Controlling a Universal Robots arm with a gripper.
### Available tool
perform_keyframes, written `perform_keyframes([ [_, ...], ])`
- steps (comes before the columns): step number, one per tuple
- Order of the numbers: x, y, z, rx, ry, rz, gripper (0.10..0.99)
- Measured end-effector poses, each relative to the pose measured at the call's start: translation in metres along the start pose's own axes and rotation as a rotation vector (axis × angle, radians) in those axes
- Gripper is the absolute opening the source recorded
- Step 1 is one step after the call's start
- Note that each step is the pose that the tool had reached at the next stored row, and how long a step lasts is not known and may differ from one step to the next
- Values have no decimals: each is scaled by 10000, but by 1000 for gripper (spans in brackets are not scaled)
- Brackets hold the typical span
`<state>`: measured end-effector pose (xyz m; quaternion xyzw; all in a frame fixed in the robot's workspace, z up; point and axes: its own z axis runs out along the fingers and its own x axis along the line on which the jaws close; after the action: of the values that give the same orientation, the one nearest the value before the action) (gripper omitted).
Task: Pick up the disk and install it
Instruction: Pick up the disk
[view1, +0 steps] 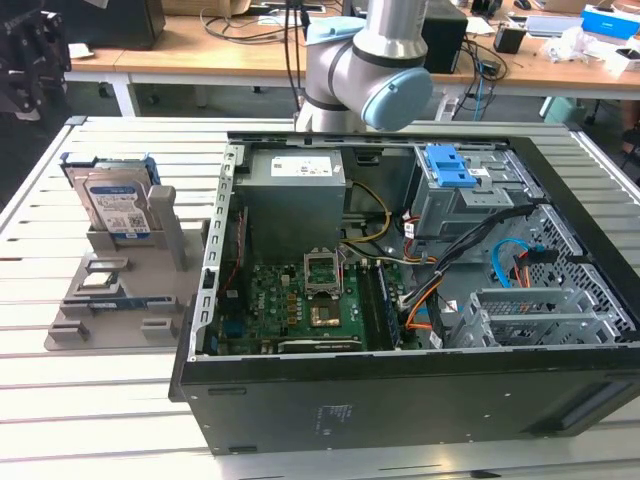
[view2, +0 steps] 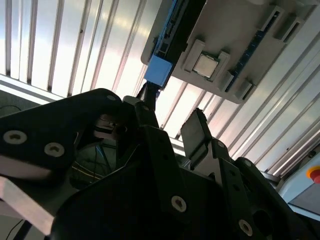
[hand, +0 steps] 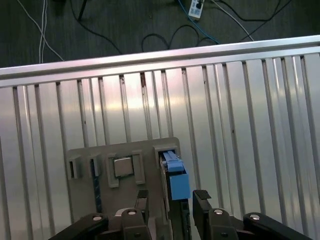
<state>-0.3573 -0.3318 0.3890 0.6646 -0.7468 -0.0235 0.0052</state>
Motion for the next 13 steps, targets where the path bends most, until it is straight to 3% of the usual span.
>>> perform_keyframes([
  [13, 1, -33, 167, -5, 29, -187, 482],
])
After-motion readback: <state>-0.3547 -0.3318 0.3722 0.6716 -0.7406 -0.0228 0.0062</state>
